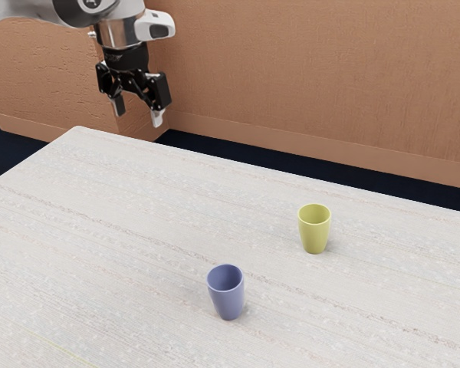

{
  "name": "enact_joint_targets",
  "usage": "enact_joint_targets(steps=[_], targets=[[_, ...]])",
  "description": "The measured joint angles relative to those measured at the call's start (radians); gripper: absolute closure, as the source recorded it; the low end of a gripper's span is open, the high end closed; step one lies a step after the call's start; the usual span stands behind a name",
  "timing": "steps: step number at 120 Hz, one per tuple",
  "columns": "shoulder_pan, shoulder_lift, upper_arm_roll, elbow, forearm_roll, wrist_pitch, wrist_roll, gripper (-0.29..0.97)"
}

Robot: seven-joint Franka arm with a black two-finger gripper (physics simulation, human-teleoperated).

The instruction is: Place the left cup onto the right cup

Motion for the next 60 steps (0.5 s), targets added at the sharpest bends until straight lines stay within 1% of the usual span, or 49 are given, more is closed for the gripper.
enact_joint_targets(steps=[60], targets=[[0.002,0.007,-0.011,-0.011,-0.008,0.002,0.002,0.0]])
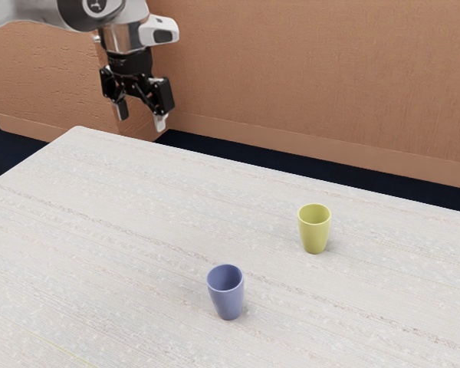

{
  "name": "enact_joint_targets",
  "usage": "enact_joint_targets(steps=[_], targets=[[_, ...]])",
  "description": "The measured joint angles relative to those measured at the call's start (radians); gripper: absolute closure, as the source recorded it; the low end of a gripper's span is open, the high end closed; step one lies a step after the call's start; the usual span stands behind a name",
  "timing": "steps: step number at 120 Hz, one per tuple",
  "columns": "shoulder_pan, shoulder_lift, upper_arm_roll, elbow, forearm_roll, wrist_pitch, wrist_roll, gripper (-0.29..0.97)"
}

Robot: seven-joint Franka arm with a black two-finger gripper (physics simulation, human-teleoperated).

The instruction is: Place the left cup onto the right cup

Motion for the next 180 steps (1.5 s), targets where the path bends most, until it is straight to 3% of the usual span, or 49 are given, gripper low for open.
enact_joint_targets(steps=[43,132,180], targets=[[-0.002,0.001,-0.013,-0.075,-0.002,0.019,-0.002,0.0],[-0.006,0.02,-0.029,-0.266,0.0,0.196,0.0,0.0],[-0.006,0.048,-0.057,-0.277,-0.003,0.251,-0.005,0.0]])
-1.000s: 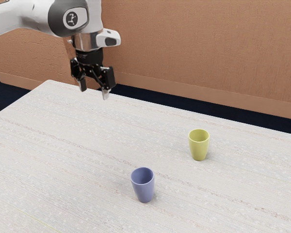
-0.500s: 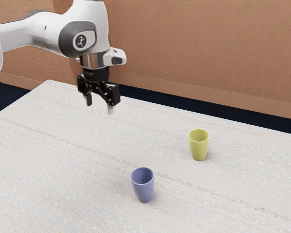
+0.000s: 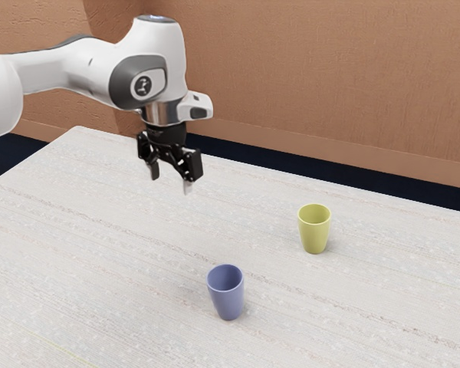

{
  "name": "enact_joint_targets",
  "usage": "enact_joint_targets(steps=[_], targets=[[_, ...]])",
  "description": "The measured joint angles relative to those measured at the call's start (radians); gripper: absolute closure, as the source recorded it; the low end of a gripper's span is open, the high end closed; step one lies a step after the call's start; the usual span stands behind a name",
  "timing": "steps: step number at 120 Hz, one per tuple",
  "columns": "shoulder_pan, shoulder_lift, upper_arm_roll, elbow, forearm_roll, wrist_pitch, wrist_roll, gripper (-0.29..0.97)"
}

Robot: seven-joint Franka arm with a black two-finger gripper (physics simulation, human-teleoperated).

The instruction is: Place the left cup onto the right cup

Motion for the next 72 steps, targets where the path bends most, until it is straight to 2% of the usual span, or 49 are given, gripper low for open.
enact_joint_targets(steps=[72], targets=[[0.001,-0.026,-0.058,-0.095,-0.012,0.039,-0.015,0.0]])
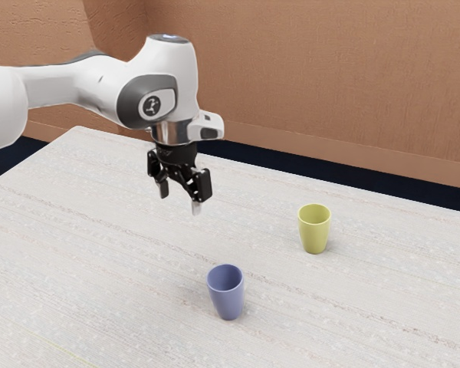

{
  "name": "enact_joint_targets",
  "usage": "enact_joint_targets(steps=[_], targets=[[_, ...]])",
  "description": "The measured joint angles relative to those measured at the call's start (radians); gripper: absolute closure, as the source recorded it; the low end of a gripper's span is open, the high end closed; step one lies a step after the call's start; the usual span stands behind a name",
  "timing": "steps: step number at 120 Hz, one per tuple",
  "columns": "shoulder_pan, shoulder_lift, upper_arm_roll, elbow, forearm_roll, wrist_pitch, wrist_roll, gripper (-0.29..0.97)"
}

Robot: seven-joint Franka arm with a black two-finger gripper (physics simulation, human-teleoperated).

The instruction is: Place the left cup onto the right cup

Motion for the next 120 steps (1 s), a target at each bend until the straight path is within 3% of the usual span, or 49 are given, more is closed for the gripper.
enact_joint_targets(steps=[43,120], targets=[[-0.003,0.001,-0.023,-0.034,-0.039,0.007,-0.054,0.0],[-0.001,0.011,-0.037,-0.142,-0.043,0.098,-0.134,0.0]])
